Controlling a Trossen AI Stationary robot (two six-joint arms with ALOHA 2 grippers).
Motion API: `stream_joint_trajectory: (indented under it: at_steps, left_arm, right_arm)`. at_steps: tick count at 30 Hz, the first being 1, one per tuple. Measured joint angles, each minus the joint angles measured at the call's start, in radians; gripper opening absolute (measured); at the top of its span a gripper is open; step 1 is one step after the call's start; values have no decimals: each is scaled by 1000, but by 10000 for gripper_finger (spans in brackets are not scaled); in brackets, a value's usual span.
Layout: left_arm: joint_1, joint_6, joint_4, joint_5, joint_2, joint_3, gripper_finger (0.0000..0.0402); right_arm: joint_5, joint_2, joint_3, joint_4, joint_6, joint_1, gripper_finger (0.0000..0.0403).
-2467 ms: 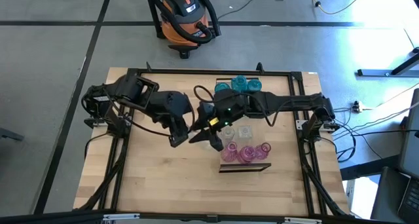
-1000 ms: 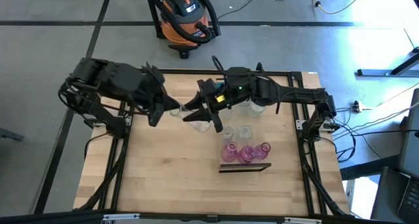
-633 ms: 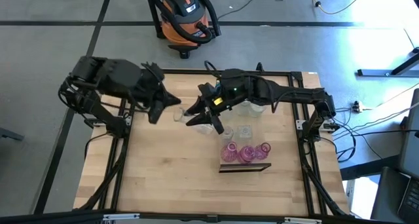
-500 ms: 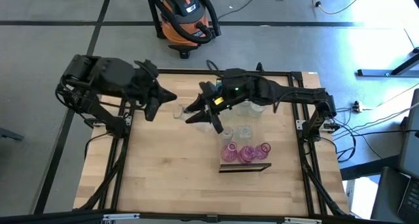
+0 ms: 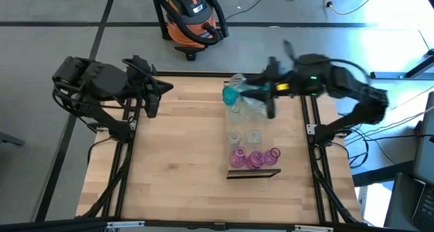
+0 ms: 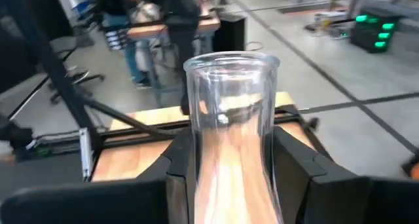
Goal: Sort vases onto shelf
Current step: Put the transparent vase on the shelf aligned with the other transparent vase
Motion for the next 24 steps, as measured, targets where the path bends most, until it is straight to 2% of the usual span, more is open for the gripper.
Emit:
stream_joint_trajectory:
  at_steps: [3, 6, 8, 12, 15, 19, 24]
  left_arm:
    - [18, 18, -1, -3, 1, 0, 1]
    - [29, 23, -1, -4, 5, 0, 1]
    - [37, 24, -1, -2, 5, 0, 1]
    - [50, 28, -1, -4, 4, -1, 1]
    - [55, 45, -1, -2, 4, -1, 1]
    - [55, 73, -1, -1, 4, -1, 2]
    - [55, 98, 0, -2, 4, -1, 2]
  right_arm:
    - [88, -125, -129, 24, 43, 25, 113]
    - [157, -282, -342, 171, 105, 60, 113]
    - [187, -401, -525, 364, 111, 87, 113]
    - [223, -630, -934, 907, 72, 150, 113]
    - [280, -778, -1199, 1235, 44, 201, 113]
    - [345, -919, -1439, 1451, 2, 276, 113]
    - [383, -986, -1598, 1534, -91, 356, 113]
